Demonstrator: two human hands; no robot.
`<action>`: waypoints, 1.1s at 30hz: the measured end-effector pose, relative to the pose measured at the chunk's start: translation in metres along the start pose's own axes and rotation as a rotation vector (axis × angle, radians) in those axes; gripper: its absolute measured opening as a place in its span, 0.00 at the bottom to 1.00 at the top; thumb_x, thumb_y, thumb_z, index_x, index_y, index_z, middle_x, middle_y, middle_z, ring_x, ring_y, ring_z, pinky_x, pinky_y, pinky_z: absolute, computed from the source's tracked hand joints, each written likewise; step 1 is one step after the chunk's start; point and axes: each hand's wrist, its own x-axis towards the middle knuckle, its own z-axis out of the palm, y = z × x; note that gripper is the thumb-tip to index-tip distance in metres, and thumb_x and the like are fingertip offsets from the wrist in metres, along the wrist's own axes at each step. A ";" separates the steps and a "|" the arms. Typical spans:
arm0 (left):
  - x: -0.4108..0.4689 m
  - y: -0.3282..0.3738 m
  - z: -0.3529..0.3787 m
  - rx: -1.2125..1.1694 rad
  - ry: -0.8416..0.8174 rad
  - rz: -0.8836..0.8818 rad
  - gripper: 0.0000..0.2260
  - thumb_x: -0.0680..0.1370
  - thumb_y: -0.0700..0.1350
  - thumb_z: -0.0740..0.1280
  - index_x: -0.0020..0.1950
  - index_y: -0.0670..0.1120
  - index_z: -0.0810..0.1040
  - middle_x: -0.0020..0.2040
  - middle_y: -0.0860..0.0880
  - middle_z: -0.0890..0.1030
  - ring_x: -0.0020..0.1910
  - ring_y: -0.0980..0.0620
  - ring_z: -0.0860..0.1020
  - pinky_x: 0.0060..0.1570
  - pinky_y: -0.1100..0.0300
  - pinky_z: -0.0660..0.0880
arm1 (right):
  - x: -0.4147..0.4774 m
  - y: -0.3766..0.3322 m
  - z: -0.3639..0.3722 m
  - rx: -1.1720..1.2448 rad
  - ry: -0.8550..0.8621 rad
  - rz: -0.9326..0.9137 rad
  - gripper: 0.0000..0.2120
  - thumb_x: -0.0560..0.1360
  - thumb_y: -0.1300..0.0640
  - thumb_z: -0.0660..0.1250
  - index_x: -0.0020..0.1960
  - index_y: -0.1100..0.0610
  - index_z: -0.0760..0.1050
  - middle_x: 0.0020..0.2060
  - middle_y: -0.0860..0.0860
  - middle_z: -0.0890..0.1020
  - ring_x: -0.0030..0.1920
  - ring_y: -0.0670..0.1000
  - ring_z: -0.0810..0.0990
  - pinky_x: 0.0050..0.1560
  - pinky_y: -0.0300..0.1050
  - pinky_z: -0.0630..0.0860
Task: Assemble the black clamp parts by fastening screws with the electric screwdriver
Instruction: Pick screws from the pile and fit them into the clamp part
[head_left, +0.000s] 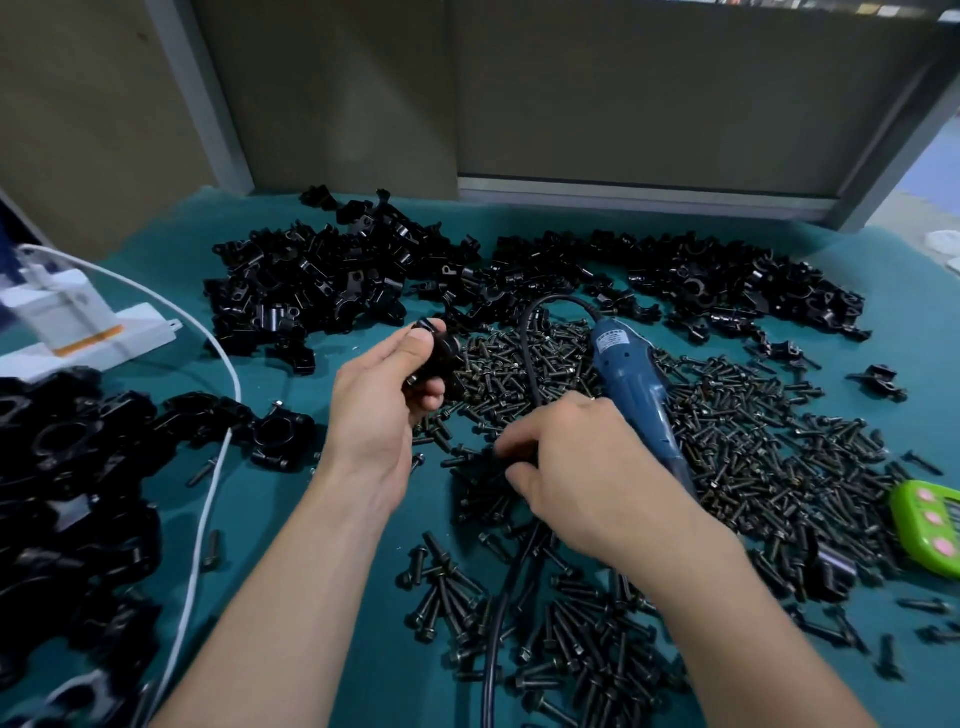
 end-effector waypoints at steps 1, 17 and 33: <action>0.001 0.001 -0.002 -0.020 0.020 0.004 0.11 0.84 0.41 0.66 0.49 0.46 0.88 0.45 0.50 0.87 0.31 0.57 0.75 0.32 0.67 0.73 | 0.000 -0.001 0.002 -0.031 -0.001 -0.018 0.11 0.80 0.51 0.69 0.60 0.43 0.83 0.57 0.49 0.83 0.59 0.52 0.75 0.67 0.47 0.67; 0.007 0.008 -0.017 -0.203 0.147 -0.007 0.12 0.83 0.43 0.67 0.45 0.46 0.90 0.45 0.50 0.86 0.33 0.56 0.76 0.34 0.64 0.74 | 0.017 0.045 -0.035 -0.053 0.107 0.243 0.20 0.78 0.61 0.70 0.64 0.40 0.79 0.43 0.50 0.85 0.37 0.48 0.79 0.41 0.43 0.80; 0.012 0.003 -0.014 -0.155 0.151 -0.069 0.11 0.83 0.43 0.68 0.47 0.46 0.89 0.42 0.53 0.85 0.32 0.58 0.76 0.33 0.65 0.75 | 0.088 0.022 -0.018 -0.274 -0.225 -0.074 0.22 0.81 0.63 0.63 0.75 0.55 0.72 0.67 0.59 0.73 0.62 0.62 0.76 0.62 0.56 0.75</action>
